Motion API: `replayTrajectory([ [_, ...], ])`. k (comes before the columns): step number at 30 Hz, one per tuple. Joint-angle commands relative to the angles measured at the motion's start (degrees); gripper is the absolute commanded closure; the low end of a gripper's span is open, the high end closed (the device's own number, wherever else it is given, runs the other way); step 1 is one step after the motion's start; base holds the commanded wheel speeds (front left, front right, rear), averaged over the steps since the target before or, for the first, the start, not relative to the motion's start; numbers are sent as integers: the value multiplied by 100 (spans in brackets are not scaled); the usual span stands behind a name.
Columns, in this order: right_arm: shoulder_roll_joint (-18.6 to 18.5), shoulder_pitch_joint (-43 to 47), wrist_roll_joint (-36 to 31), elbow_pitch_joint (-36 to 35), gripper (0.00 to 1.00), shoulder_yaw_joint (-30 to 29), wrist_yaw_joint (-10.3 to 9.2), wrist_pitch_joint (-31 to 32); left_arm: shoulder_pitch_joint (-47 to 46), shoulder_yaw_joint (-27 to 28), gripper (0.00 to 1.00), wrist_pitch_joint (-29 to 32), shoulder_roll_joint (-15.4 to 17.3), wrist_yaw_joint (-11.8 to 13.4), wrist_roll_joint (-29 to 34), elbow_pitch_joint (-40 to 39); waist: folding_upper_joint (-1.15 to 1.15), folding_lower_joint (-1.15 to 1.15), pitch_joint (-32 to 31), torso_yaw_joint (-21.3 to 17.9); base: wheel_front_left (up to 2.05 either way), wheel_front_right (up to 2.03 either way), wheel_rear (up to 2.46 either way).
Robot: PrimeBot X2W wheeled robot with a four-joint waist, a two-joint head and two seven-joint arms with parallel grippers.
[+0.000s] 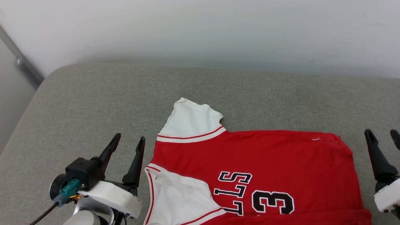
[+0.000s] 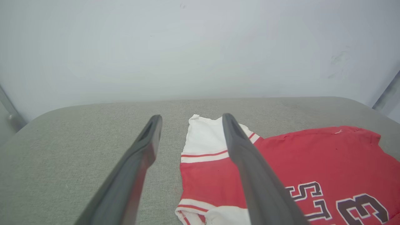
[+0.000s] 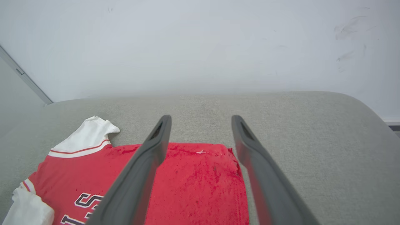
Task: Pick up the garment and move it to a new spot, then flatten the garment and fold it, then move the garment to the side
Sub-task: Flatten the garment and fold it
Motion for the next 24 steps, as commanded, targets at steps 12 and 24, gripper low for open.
replayTrajectory([
  [12,451,82,-230,68,0,223,-2,-1284,291,1140,0,-48,-845,-547,715,-24,0,0,205,-244,0,0,0],
  [24,569,-282,-195,17,0,266,-2,-1502,-976,1293,0,745,-155,-1257,911,61,0,0,1144,-815,0,0,0],
])
